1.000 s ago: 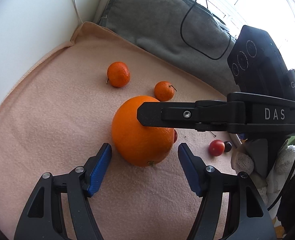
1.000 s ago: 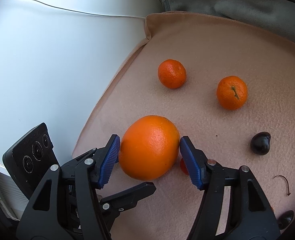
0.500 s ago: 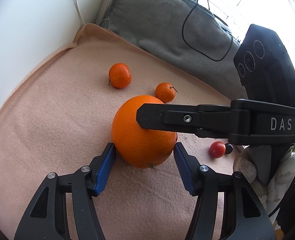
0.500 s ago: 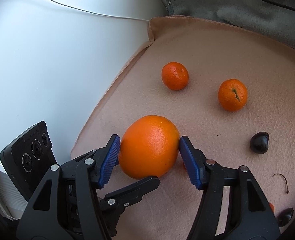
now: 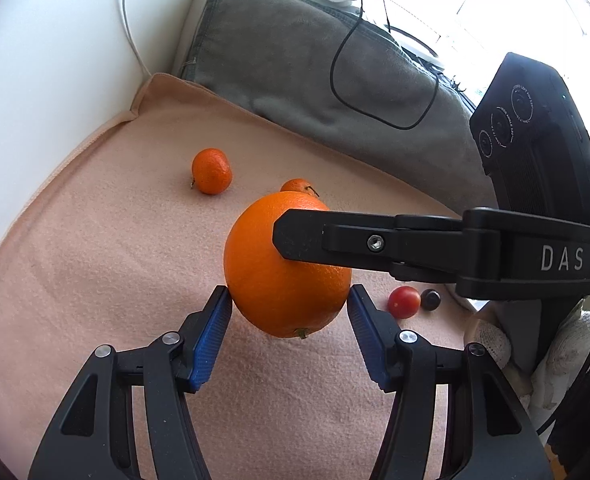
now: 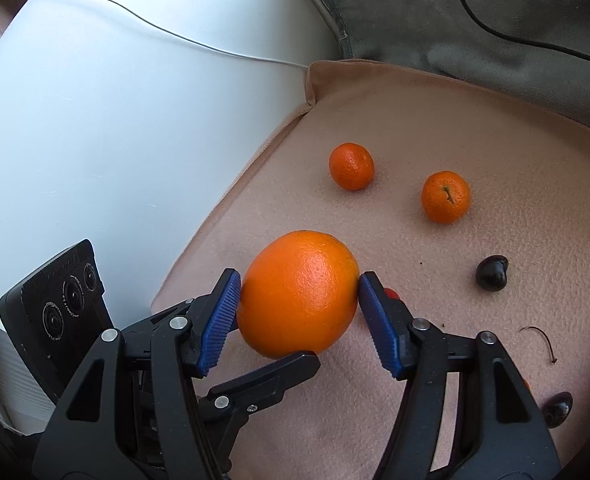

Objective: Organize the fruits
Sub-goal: 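Lift the large oval orange and carry it toward the white floral bowl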

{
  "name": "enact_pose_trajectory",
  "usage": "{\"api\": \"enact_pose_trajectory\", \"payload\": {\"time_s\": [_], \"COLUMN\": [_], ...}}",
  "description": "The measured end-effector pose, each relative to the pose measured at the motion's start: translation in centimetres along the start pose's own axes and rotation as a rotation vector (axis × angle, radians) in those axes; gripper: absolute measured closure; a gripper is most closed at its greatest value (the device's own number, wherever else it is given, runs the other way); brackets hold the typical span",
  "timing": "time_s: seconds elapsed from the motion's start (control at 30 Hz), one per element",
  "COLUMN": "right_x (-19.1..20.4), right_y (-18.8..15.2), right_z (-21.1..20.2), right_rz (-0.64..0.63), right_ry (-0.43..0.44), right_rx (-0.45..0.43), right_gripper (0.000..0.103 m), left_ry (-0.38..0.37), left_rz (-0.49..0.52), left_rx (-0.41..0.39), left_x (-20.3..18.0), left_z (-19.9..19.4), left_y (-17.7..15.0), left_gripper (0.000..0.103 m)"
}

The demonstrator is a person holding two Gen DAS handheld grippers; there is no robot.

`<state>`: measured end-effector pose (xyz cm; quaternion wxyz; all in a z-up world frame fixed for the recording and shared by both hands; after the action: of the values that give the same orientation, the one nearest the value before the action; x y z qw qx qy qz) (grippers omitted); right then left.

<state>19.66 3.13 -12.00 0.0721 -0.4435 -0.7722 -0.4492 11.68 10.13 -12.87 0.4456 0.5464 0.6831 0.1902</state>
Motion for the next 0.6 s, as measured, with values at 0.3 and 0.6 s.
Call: {"api": "enact_pose_trajectory", "payload": {"time_s": [0.3, 0.6], "right_x": [-0.6, -2.3], "right_y": [-0.8, -1.9], "right_z": [-3.5, -7.9], "right_rz": [0.002, 0.03], "right_ry": [-0.023, -0.056], "right_rx": [-0.045, -0.099], "right_gripper": [0.039, 0.039], "left_ry": [-0.028, -0.073], "left_rz": [0.037, 0.092], "left_rx": [-0.006, 0.002], "left_x": [-3.2, -7.2], "left_z": [-0.2, 0.4], "left_y": [-0.3, -1.0], "left_gripper": [0.044, 0.044]}}
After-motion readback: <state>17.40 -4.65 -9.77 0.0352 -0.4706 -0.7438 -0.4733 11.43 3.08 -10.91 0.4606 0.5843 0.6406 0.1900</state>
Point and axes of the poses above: each gripper's, at about its wrist camera, not at the fingertips, and z roughly the way its jaws point, x to its left, y to its top, the point moved 4 cm from there along z, roughly the way its jaws point, and after that the axes turned 11 degrees about -x, right-handed, at the moved point
